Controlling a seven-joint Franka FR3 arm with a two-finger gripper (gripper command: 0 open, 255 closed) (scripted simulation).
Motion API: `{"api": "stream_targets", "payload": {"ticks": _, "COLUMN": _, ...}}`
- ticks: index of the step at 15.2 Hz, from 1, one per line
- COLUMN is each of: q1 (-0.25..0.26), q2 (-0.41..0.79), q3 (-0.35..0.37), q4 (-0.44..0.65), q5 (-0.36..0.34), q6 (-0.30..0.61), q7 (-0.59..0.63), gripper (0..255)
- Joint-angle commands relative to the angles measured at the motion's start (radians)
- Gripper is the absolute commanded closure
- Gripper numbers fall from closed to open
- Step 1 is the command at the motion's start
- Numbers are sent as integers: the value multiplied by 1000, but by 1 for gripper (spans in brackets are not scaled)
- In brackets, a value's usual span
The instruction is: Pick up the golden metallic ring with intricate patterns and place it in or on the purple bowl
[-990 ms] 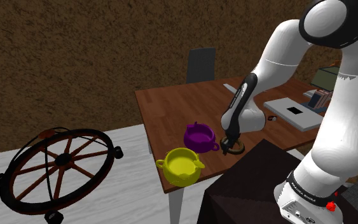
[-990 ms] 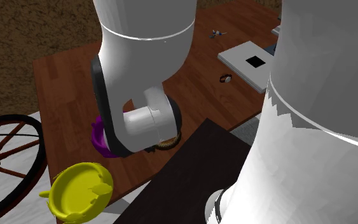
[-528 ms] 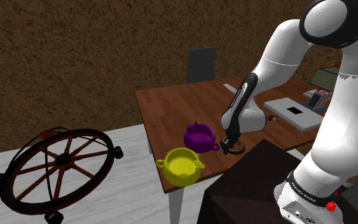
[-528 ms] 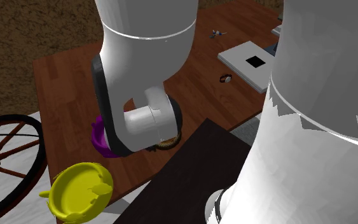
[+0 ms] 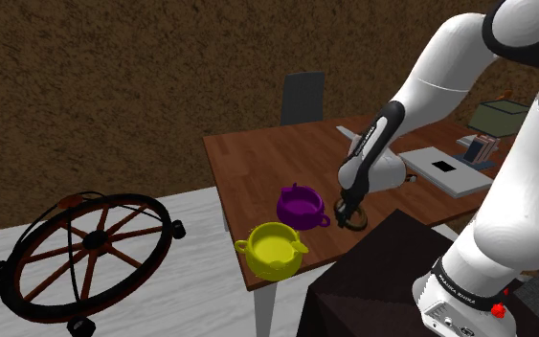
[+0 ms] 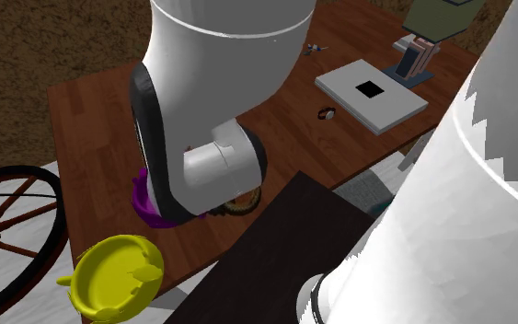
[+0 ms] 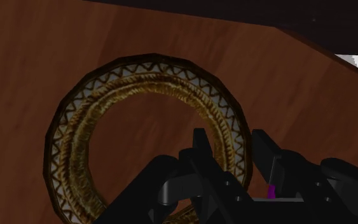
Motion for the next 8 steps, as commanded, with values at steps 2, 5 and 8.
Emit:
{"api": "stream_targets", "payload": {"ticks": 2, "q1": 23, "q2": -67, "q3": -41, "q4": -13, "q5": -74, "q6": -54, "q7": 56, "gripper": 255}}
{"api": "stream_targets", "payload": {"ticks": 5, "q1": 24, "q2": -133, "q3": -60, "q4": -23, "q5": -140, "q6": -107, "q7": 106, "gripper": 255}}
{"api": "stream_targets", "payload": {"ticks": 8, "q1": 16, "q2": -198, "q3": -65, "q4": -29, "q5": -191, "q6": -164, "q7": 144, "gripper": 255}}
